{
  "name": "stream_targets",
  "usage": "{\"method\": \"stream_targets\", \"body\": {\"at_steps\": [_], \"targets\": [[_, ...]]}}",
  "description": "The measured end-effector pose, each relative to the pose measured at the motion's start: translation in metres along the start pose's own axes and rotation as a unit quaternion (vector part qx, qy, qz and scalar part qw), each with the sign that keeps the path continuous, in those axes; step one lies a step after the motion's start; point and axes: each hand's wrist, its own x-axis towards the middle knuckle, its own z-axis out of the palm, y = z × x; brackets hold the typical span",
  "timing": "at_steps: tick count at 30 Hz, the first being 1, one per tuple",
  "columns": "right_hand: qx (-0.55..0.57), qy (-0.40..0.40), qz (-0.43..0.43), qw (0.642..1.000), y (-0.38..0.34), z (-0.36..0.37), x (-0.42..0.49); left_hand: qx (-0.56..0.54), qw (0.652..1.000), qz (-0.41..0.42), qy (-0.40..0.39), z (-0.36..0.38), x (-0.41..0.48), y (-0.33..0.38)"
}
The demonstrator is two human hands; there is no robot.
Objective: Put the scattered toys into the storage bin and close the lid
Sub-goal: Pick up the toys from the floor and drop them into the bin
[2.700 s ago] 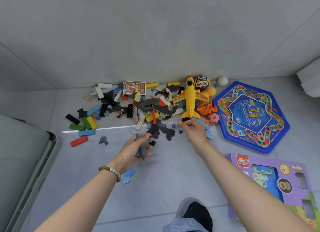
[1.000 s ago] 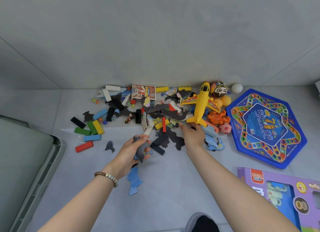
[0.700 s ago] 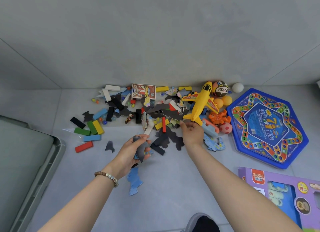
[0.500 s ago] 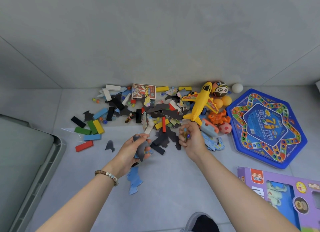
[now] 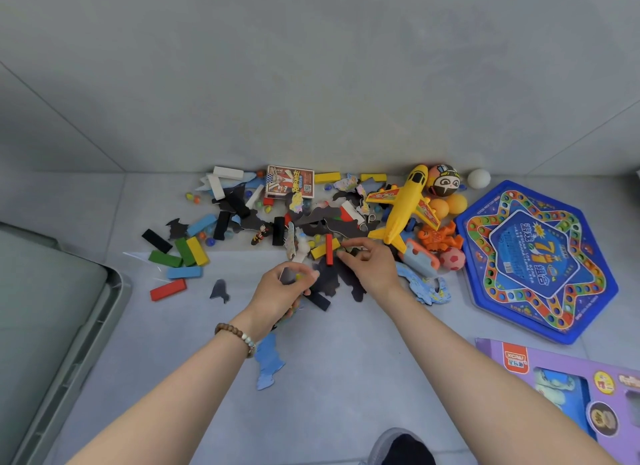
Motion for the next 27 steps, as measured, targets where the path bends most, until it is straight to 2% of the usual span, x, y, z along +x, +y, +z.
{"method": "stream_targets", "body": {"at_steps": [5, 10, 12, 14, 17, 21, 23, 27], "targets": [[-0.080, -0.010, -0.021, 0.997, 0.006, 0.001, 0.006, 0.071, 0.996, 0.044, 0.036, 0.009, 0.012, -0.007], [-0.090, 0.001, -0.038, 0.995, 0.004, 0.001, 0.003, 0.173, 0.978, 0.087, 0.076, 0.009, 0.024, -0.013], [-0.035, -0.007, -0.014, 0.999, 0.002, 0.000, -0.001, 0.245, 0.961, 0.099, 0.084, 0.009, 0.023, -0.013], [0.097, -0.021, 0.059, 0.993, 0.001, -0.003, -0.007, 0.269, 0.953, 0.108, 0.087, 0.009, 0.020, -0.011], [0.269, -0.065, 0.164, 0.947, 0.000, -0.012, -0.013, 0.125, 0.984, 0.111, 0.060, 0.008, 0.010, -0.006], [0.358, -0.138, 0.176, 0.907, -0.001, -0.022, -0.016, -0.021, 0.999, 0.040, 0.013, -0.001, 0.001, -0.001], [0.351, -0.158, 0.167, 0.908, -0.004, -0.023, -0.015, -0.048, 0.999, 0.013, 0.007, -0.006, 0.002, 0.001], [0.249, -0.125, 0.162, 0.947, -0.011, -0.017, -0.011, -0.074, 0.997, -0.007, -0.031, -0.010, 0.006, 0.009]]}}
